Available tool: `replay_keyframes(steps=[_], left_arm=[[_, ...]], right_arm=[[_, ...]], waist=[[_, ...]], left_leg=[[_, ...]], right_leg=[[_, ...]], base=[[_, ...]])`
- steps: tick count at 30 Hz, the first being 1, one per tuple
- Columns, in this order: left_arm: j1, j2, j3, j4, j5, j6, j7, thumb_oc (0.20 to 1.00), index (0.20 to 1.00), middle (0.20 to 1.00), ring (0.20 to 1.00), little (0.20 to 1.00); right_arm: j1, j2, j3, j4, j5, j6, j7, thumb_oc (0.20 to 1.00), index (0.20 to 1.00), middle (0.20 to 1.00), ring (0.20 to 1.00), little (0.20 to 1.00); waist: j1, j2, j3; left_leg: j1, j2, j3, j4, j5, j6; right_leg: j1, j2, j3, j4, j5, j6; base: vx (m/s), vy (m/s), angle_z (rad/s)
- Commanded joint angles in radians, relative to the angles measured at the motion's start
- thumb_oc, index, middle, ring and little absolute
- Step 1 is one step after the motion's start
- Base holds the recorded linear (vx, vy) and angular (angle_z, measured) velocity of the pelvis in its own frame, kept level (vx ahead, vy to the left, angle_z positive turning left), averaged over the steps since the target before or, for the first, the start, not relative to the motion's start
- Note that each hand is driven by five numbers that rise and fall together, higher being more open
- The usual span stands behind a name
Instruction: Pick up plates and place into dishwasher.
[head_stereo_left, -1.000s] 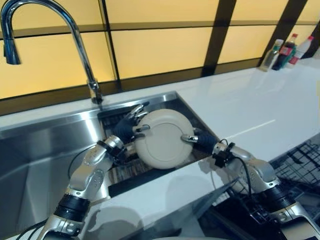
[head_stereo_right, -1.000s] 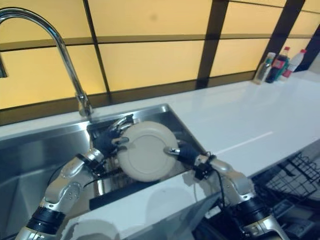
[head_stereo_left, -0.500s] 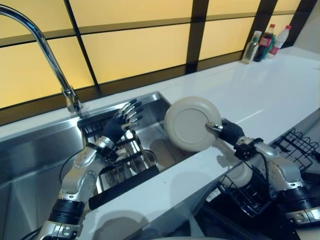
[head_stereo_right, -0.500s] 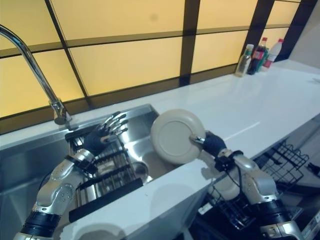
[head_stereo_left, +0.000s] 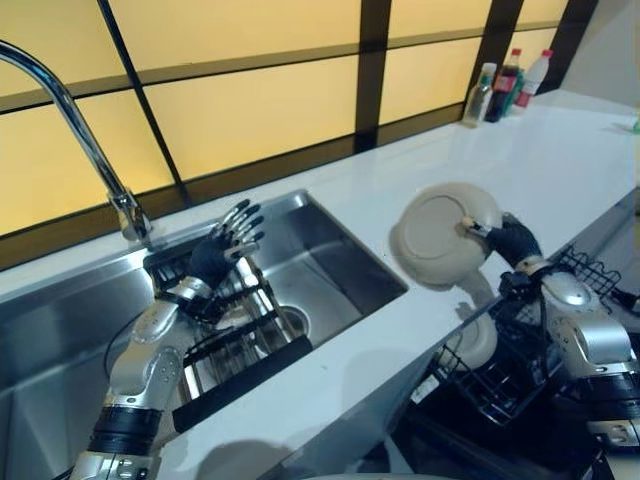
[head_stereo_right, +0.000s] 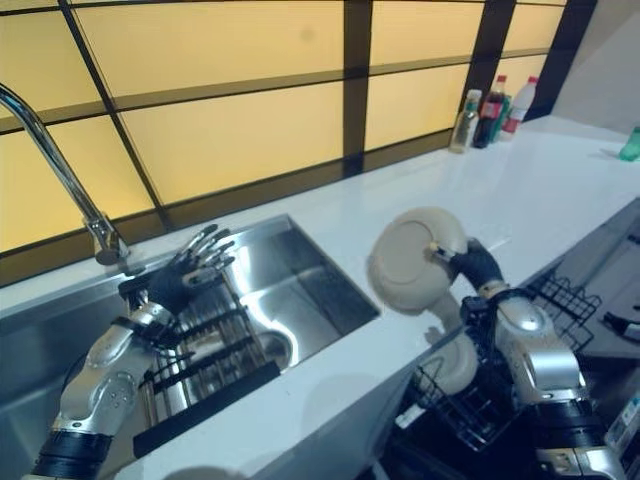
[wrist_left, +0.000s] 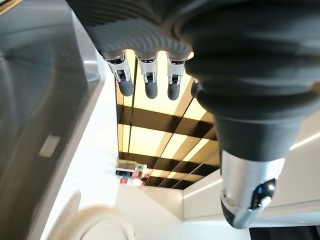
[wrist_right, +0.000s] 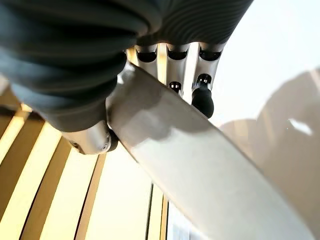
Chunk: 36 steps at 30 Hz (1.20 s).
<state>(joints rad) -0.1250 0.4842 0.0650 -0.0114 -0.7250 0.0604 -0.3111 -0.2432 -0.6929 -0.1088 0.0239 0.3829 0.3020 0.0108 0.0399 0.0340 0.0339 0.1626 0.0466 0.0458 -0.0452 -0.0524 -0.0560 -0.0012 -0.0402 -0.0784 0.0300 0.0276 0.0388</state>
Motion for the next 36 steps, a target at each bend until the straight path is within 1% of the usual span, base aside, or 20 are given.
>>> replay_keyframes(steps=[1, 2, 5, 6, 8, 9, 11, 13, 14, 15, 17, 23, 29, 36], left_arm=[[0.003, 0.076, 0.044, 0.037, -0.019, -0.024, -0.001, 1.000, 1.000, 1.000, 1.000, 1.000], [0.006, 0.079, 0.048, 0.042, -0.019, -0.023, -0.004, 1.000, 1.000, 1.000, 1.000, 1.000], [0.018, 0.085, 0.065, 0.035, -0.010, -0.002, -0.009, 1.000, 1.000, 1.000, 1.000, 1.000], [0.026, 0.088, 0.071, 0.035, -0.009, -0.001, -0.013, 1.000, 1.000, 1.000, 1.000, 1.000], [0.042, 0.090, 0.078, 0.033, -0.009, 0.001, -0.010, 1.000, 1.000, 1.000, 1.000, 1.000], [0.050, 0.094, 0.084, 0.033, -0.015, 0.002, -0.012, 1.000, 1.000, 1.000, 1.000, 1.000], [0.061, 0.098, 0.096, 0.034, -0.013, 0.001, -0.017, 1.000, 1.000, 1.000, 1.000, 1.000], [0.062, 0.112, 0.103, 0.040, -0.016, -0.001, -0.020, 1.000, 1.000, 1.000, 1.000, 1.000], [0.062, 0.124, 0.110, 0.047, -0.019, -0.005, -0.021, 1.000, 1.000, 1.000, 1.000, 1.000], [0.069, 0.125, 0.123, 0.060, -0.016, -0.014, -0.036, 1.000, 1.000, 1.000, 1.000, 1.000], [0.085, 0.122, 0.135, 0.062, -0.009, -0.024, -0.033, 1.000, 1.000, 1.000, 1.000, 1.000], [0.108, 0.127, 0.173, 0.071, -0.005, 0.005, -0.050, 1.000, 1.000, 1.000, 1.000, 1.000], [0.104, 0.125, 0.158, 0.071, 0.000, 0.006, -0.051, 1.000, 1.000, 1.000, 1.000, 1.000], [0.087, 0.120, 0.118, 0.072, -0.015, -0.004, -0.017, 1.000, 1.000, 1.000, 1.000, 1.000]], right_arm=[[0.011, -0.066, -0.057, 0.062, -0.106, -0.024, -0.101, 0.200, 0.200, 0.200, 0.200, 0.200], [0.013, -0.072, -0.063, 0.069, -0.118, -0.021, -0.120, 0.200, 0.200, 0.200, 0.200, 0.200], [0.021, -0.074, -0.086, 0.071, -0.145, -0.006, -0.168, 0.200, 0.200, 0.200, 0.200, 0.200], [0.030, -0.074, -0.096, 0.071, -0.149, -0.007, -0.176, 0.200, 0.200, 0.200, 0.200, 0.200], [0.044, -0.068, -0.104, 0.070, -0.139, -0.011, -0.183, 0.200, 0.200, 0.200, 0.200, 0.200], [0.051, -0.064, -0.107, 0.070, -0.140, -0.013, -0.188, 0.200, 0.200, 0.200, 0.200, 0.200], [0.059, -0.064, -0.111, 0.071, -0.139, -0.016, -0.192, 0.200, 0.200, 0.200, 0.200, 0.200], [0.052, -0.066, -0.109, 0.089, -0.134, -0.027, -0.203, 0.200, 0.200, 0.200, 0.200, 0.200], [0.051, -0.063, -0.108, 0.098, -0.134, -0.037, -0.211, 0.200, 0.200, 0.200, 0.200, 0.200], [0.062, -0.065, -0.114, 0.110, -0.136, -0.053, -0.213, 0.200, 0.200, 0.200, 0.200, 0.200], [0.073, -0.077, -0.121, 0.118, -0.138, -0.061, -0.197, 0.200, 0.200, 0.200, 0.200, 0.200], [0.067, -0.098, -0.110, 0.119, -0.189, -0.034, -0.197, 0.200, 0.200, 0.200, 0.200, 0.200], [0.010, -0.112, -0.053, 0.162, -0.249, -0.027, -0.175, 0.200, 0.200, 0.200, 0.200, 0.200], [-0.103, -0.134, 0.057, 0.248, -0.264, -0.013, -0.163, 0.200, 0.200, 0.200, 0.200, 0.200]], waist=[[-0.036, -0.054, -0.035], [-0.038, -0.052, -0.032], [-0.048, -0.043, -0.022], [-0.052, -0.041, -0.015], [-0.056, -0.040, -0.004], [-0.055, -0.042, 0.001], [-0.050, -0.046, 0.008], [-0.044, -0.051, 0.017], [-0.047, -0.055, 0.026], [-0.047, -0.057, 0.029], [-0.045, -0.058, 0.027], [-0.040, -0.058, 0.020], [-0.031, -0.040, 0.058], [-0.013, -0.015, 0.113]], left_leg=[[-0.079, -0.096, -0.004, 0.070, -0.072, 0.084], [-0.078, -0.097, -0.001, 0.067, -0.072, 0.087], [-0.070, -0.100, 0.012, 0.056, -0.071, 0.105], [-0.069, -0.104, 0.014, 0.057, -0.072, 0.112], [-0.067, -0.108, 0.022, 0.064, -0.077, 0.119], [-0.065, -0.108, 0.030, 0.066, -0.080, 0.118], [-0.062, -0.105, 0.045, 0.073, -0.087, 0.110], [-0.059, -0.100, 0.058, 0.082, -0.102, 0.104], [-0.055, -0.096, 0.066, 0.089, -0.115, 0.106], [-0.064, -0.090, 0.068, 0.102, -0.120, 0.106], [-0.066, -0.083, 0.078, 0.106, -0.120, 0.099], [-0.069, -0.070, 0.072, 0.116, -0.120, 0.087], [-0.120, -0.052, 0.050, 0.158, -0.111, 0.067], [-0.181, -0.032, 0.026, 0.188, -0.081, 0.042]], right_leg=[[0.066, -0.035, 0.027, -0.005, -0.097, 0.055], [0.059, -0.038, 0.029, 0.004, -0.097, 0.059], [0.020, -0.047, 0.033, 0.085, -0.096, 0.073], [0.002, -0.045, 0.034, 0.126, -0.091, 0.077], [-0.022, -0.049, 0.033, 0.160, -0.081, 0.081], [-0.025, -0.054, 0.030, 0.147, -0.074, 0.083], [-0.015, -0.062, 0.020, 0.079, -0.059, 0.086], [-0.015, -0.075, 0.012, 0.020, -0.014, 0.094], [-0.047, -0.073, 0.025, 0.046, 0.017, 0.104], [-0.045, -0.065, 0.034, 0.034, -0.003, 0.104], [-0.031, -0.053, 0.021, -0.003, -0.007, 0.098], [-0.005, -0.024, 0.038, -0.016, -0.037, 0.073], [-0.013, -0.016, 0.029, -0.005, -0.057, 0.050], [-0.041, -0.014, 0.009, 0.024, -0.072, 0.029]], base=[[0.01, 0.126, -0.21], [0.01, 0.138, -0.16], [0.01, 0.103, -0.07], [0.00, 0.056, -0.10], [0.01, 0.001, -0.19], [0.01, -0.056, -0.16], [0.03, -0.119, -0.12], [0.02, -0.196, -0.20], [0.02, -0.249, -0.26], [0.04, -0.283, -0.25], [0.08, -0.239, -0.14], [0.15, -0.214, -0.05], [0.04, -0.155, 0.01], [0.00, -0.061, 0.02]])
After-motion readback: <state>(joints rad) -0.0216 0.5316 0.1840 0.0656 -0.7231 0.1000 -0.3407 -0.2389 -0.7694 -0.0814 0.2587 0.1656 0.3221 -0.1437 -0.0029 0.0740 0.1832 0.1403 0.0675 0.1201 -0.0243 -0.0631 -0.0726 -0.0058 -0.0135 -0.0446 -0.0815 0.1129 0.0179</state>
